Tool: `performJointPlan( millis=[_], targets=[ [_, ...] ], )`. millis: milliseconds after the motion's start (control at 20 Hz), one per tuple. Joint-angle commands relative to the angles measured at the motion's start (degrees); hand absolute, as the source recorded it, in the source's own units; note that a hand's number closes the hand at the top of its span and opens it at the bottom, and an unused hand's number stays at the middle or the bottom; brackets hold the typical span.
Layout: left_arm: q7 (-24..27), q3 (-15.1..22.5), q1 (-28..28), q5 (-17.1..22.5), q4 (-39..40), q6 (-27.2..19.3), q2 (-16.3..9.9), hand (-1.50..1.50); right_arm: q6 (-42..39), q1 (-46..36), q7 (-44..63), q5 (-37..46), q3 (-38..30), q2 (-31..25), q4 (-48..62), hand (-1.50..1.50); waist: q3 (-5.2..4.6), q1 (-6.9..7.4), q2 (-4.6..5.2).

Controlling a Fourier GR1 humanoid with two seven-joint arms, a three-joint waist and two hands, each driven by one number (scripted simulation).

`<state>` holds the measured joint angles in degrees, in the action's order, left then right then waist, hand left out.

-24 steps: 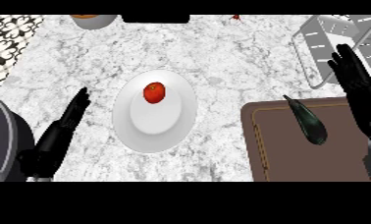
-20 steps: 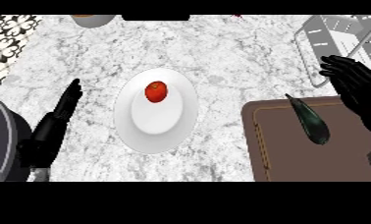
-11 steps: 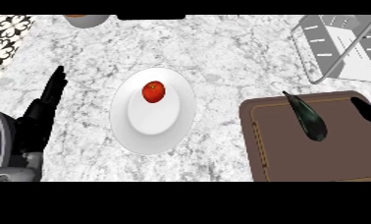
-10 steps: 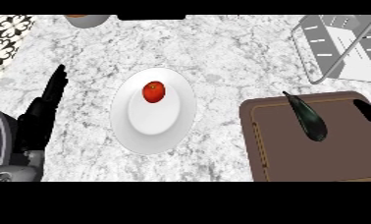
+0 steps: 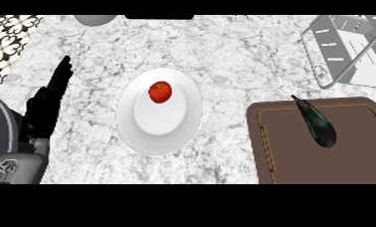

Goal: Pick the eggplant from the tray and place it in the tiered basket

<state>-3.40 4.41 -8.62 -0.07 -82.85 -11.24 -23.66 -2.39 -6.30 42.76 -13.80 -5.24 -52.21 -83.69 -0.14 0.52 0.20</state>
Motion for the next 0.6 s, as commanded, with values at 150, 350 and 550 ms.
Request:
performJointPlan(
  millis=[150, 350, 550],
  targets=[
    [-1.28, 1.1, -1.99, -1.12, 0.84, 0.08, 1.68, 0.0, -16.13, -13.79, 14.14, -4.54, 7.25, -4.74, 4.04, -1.5, 0.09, 1.75, 0.28],
    [1.72, 0.55, 0.03, -1.91, 1.18, 0.63, 2.2, 0.0, -15.16, -23.29, 17.08, 0.73, 11.53, 1.69, 12.59, -1.5, 0.12, 1.52, 0.21],
    [-0.95, 0.0, -1.28, -2.11, -0.57, 1.33, 1.58, 0.0, -16.13, -26.88, 20.74, 1.52, 13.48, 4.96, 18.47, -1.5, 0.13, 1.28, 0.08]
  ],
)
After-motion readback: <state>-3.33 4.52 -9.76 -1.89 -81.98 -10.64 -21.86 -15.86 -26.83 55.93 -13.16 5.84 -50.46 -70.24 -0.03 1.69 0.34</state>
